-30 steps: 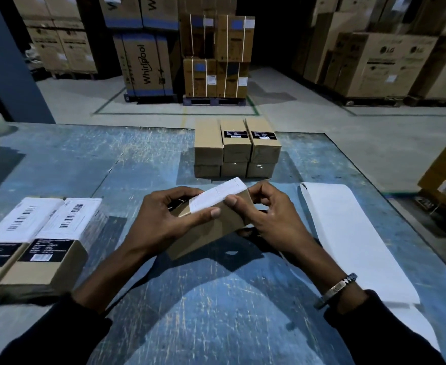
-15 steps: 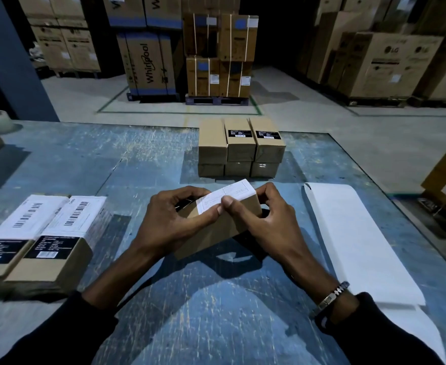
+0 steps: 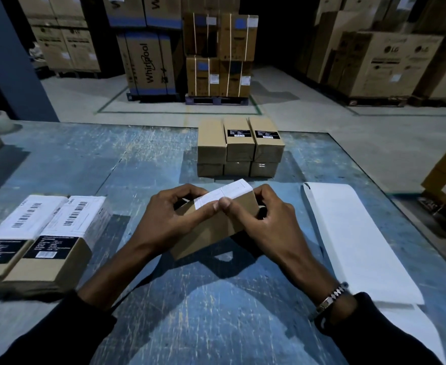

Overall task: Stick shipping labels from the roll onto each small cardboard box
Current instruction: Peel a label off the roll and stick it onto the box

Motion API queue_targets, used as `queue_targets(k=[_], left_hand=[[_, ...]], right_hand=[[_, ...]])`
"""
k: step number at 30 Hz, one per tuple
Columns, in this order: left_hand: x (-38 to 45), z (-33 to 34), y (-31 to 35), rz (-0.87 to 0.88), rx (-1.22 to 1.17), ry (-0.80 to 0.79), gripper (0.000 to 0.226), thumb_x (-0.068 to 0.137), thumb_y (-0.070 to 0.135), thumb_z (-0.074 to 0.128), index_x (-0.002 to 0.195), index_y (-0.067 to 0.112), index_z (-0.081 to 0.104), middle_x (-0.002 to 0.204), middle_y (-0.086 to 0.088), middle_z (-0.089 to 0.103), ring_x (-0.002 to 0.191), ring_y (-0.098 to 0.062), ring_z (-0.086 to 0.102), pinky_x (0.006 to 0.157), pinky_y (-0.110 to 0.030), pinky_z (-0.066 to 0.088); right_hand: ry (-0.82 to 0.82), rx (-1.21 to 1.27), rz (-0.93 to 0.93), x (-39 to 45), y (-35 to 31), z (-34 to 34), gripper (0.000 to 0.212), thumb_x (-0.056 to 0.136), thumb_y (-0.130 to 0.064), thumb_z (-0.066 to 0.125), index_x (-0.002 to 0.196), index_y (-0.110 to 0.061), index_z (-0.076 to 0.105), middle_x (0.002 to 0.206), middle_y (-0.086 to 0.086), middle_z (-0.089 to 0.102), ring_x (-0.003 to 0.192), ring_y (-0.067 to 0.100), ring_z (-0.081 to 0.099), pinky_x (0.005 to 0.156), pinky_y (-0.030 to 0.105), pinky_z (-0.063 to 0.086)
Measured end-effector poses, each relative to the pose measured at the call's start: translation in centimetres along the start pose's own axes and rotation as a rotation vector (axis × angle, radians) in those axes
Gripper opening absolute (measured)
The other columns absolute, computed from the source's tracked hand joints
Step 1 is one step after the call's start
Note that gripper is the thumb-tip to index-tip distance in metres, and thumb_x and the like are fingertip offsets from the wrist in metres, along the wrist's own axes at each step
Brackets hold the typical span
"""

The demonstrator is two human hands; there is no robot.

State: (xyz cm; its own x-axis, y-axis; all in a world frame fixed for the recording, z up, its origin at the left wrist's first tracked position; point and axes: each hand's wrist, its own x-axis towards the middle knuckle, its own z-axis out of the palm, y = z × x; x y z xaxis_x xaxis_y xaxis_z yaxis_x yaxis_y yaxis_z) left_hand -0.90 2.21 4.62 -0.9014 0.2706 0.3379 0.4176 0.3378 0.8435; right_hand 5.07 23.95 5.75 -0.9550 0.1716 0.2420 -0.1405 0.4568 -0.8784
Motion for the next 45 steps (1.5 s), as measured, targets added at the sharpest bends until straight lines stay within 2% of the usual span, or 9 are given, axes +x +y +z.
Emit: queue_targets(k=[9, 12, 14, 20, 26, 31, 36, 40, 45], left_hand=[[0.1, -0.2, -0.5, 0.039, 0.000, 0.006, 0.047, 0.079, 0.060, 0.071, 0.112, 0.029, 0.082, 0.110, 0.018, 0.079, 0.101, -0.008, 0.073, 0.075, -0.027, 0.058], [0.0, -0.7, -0.3, 0.183, 0.126, 0.080, 0.050, 0.079, 0.055, 0.075, 0.118, 0.024, 0.081, 0.114, 0.017, 0.078, 0.103, -0.004, 0.072, 0.076, -0.026, 0.061], [-0.1, -1.2, -0.2, 0.386, 0.328, 0.109, 0.051, 0.083, 0.052, 0.077, 0.123, 0.019, 0.078, 0.115, 0.011, 0.078, 0.099, -0.005, 0.073, 0.072, -0.030, 0.062], [-0.7, -0.7, 0.4, 0.750, 0.678, 0.150, 0.053, 0.089, 0.046, 0.081, 0.128, 0.011, 0.077, 0.122, -0.004, 0.077, 0.100, -0.024, 0.073, 0.072, -0.039, 0.062], [-0.1, -1.1, 0.1, 0.461, 0.459, 0.030, 0.082, 0.084, 0.067, 0.077, 0.149, 0.021, 0.059, 0.149, 0.004, 0.061, 0.134, -0.015, 0.058, 0.104, -0.035, 0.053], [0.2, -1.4, -1.0, 0.328, 0.205, -0.104, 0.065, 0.081, 0.058, 0.088, 0.133, 0.024, 0.070, 0.123, 0.011, 0.075, 0.107, -0.013, 0.075, 0.077, -0.038, 0.066], [0.1, -0.6, -0.9, 0.429, 0.398, 0.070, 0.053, 0.085, 0.066, 0.080, 0.121, 0.026, 0.081, 0.112, 0.013, 0.075, 0.092, -0.009, 0.072, 0.068, -0.038, 0.062], [-0.4, 0.5, -1.0, 0.503, 0.531, 0.093, 0.053, 0.089, 0.065, 0.075, 0.122, 0.024, 0.081, 0.110, 0.008, 0.075, 0.094, -0.012, 0.068, 0.066, -0.037, 0.061], [-0.7, 1.0, -0.9, 0.455, 0.510, 0.129, 0.042, 0.094, 0.062, 0.073, 0.120, 0.030, 0.082, 0.109, 0.010, 0.074, 0.096, -0.011, 0.066, 0.067, -0.038, 0.059]], right_hand=[[0.000, -0.047, -0.047, 0.5, 0.2, -0.2, 0.048, 0.106, -0.065, 0.037, 0.080, -0.028, 0.053, 0.078, -0.009, 0.061, 0.072, 0.000, 0.058, 0.057, 0.018, 0.044], [-0.032, 0.113, 0.067, 0.9, 0.1, -0.4, 0.054, 0.103, -0.076, 0.033, 0.094, -0.035, 0.068, 0.096, -0.013, 0.070, 0.093, 0.002, 0.065, 0.076, 0.024, 0.056], [-0.101, 0.303, 0.180, 1.3, -0.2, -0.9, 0.055, 0.095, -0.082, 0.042, 0.109, -0.041, 0.075, 0.113, -0.010, 0.076, 0.109, 0.011, 0.071, 0.083, 0.032, 0.061], [-0.224, 0.524, 0.254, 1.8, 0.5, -1.5, 0.073, 0.070, -0.036, 0.095, 0.135, -0.025, 0.064, 0.123, 0.007, 0.077, 0.111, 0.026, 0.077, 0.093, 0.050, 0.064], [-0.344, 0.378, -0.026, 2.5, 1.7, -4.0, 0.089, 0.067, 0.001, 0.097, 0.141, -0.030, 0.059, 0.141, -0.006, 0.067, 0.139, 0.014, 0.057, 0.103, 0.042, 0.059], [-0.517, 0.499, -0.070, 2.2, 1.6, -3.4, 0.094, 0.074, 0.030, 0.074, 0.147, -0.024, 0.051, 0.143, -0.001, 0.062, 0.140, 0.025, 0.058, 0.100, 0.051, 0.061], [-0.516, 0.488, -0.025, 2.0, 1.5, -3.5, 0.097, 0.079, -0.002, 0.085, 0.156, -0.047, 0.046, 0.148, 0.000, 0.061, 0.136, 0.023, 0.062, 0.105, 0.044, 0.058], [-0.275, 0.384, 0.060, 1.5, 1.1, -1.5, 0.075, 0.083, -0.030, 0.087, 0.149, -0.038, 0.053, 0.119, 0.006, 0.077, 0.108, 0.024, 0.077, 0.086, 0.037, 0.065], [-0.169, 0.356, 0.081, 1.2, 1.4, -0.2, 0.044, 0.089, -0.032, 0.086, 0.127, -0.030, 0.064, 0.102, 0.010, 0.079, 0.092, 0.027, 0.079, 0.075, 0.044, 0.066]])
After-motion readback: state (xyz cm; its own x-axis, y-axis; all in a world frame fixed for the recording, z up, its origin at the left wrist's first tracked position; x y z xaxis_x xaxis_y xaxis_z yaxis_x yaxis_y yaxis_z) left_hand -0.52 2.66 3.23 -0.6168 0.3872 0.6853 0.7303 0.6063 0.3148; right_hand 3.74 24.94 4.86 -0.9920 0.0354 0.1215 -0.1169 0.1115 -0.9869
